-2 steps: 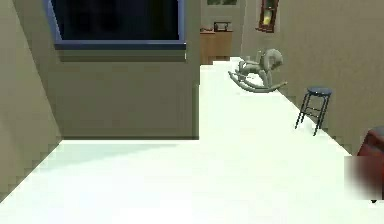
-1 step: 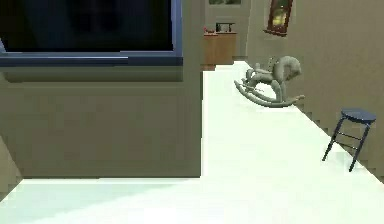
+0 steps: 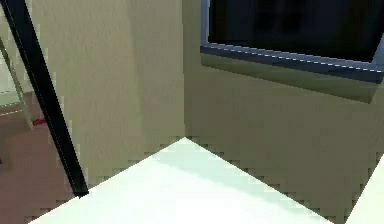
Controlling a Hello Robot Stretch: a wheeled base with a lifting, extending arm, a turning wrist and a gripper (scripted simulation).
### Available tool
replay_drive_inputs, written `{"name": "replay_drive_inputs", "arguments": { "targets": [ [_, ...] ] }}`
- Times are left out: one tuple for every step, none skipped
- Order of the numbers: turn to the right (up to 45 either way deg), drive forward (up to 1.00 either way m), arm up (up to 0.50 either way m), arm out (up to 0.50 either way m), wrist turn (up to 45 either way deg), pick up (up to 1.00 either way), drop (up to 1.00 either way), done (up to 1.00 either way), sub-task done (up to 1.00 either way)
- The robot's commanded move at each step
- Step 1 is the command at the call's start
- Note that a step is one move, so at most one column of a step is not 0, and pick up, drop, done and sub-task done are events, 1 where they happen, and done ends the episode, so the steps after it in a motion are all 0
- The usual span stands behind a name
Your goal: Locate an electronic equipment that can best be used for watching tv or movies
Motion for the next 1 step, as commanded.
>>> {"name": "replay_drive_inputs", "arguments": {
  "targets": [
    [0.0,0.6,0.0,0.0,0.0,0.0,0.0,0.0,0.0]
  ]
}}
